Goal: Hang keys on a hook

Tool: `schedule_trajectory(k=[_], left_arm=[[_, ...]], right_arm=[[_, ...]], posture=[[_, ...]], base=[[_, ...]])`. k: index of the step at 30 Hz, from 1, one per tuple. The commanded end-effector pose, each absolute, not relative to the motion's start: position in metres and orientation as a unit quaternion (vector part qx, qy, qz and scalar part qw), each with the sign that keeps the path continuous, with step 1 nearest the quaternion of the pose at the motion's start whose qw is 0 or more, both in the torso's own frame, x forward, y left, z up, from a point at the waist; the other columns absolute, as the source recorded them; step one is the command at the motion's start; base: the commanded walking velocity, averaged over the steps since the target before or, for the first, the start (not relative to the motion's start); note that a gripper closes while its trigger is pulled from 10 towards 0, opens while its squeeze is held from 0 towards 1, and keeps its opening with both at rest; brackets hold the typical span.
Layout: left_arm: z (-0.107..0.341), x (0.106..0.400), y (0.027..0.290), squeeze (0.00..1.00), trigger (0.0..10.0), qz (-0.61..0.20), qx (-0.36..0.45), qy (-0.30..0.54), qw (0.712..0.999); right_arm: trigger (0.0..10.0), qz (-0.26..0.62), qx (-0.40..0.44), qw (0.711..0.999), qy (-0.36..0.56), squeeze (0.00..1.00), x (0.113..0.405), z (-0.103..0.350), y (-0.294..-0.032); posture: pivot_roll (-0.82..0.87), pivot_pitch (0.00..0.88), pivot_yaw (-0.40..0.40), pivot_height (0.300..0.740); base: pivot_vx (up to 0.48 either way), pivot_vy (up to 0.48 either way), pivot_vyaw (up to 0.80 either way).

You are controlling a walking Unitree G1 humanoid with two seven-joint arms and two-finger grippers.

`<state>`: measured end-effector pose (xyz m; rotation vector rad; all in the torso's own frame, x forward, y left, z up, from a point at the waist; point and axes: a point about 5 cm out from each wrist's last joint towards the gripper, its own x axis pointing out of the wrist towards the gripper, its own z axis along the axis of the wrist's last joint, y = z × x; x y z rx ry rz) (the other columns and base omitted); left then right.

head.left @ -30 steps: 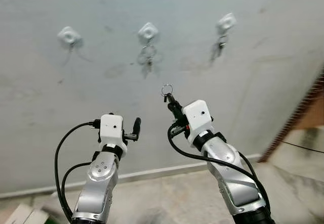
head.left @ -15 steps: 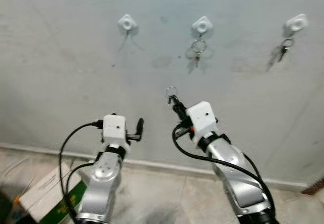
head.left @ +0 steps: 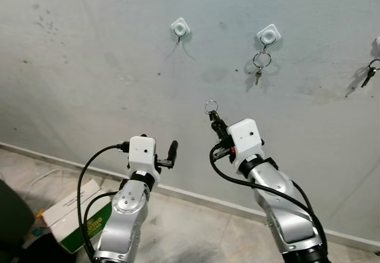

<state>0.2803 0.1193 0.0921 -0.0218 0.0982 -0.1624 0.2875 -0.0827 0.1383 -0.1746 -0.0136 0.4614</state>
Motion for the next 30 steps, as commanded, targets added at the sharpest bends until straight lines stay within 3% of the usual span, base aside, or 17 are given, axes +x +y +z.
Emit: schedule_trajectory(k=[1, 21, 30], left_arm=[[0.0942, 0.2813, 0.1191, 0.00, 10.0, -0.083, -0.016, 0.048, 0.995], [0.0949, 0.2835, 0.1183, 0.00, 10.0, -0.093, -0.015, 0.051, 0.994], [0.0972, 0.2857, 0.1139, 0.00, 10.0, -0.104, -0.014, 0.044, 0.994]], right_arm=[[10.0, 0.228, -0.089, 0.970, -0.014, 0.00, 0.2867, 0.1418, -0.0830], [10.0, 0.207, -0.093, 0.974, -0.027, 0.00, 0.2899, 0.1460, -0.0851], [10.0, 0.190, -0.091, 0.977, -0.038, 0.00, 0.2938, 0.1503, -0.0898]], posture=[[-0.05, 0.000, 0.057, 0.740], [-0.05, 0.000, 0.066, 0.740], [-0.05, 0.000, 0.066, 0.740]], base=[[0.000, 0.330, 0.00], [0.000, 0.472, 0.00], [0.000, 0.033, 0.00]])
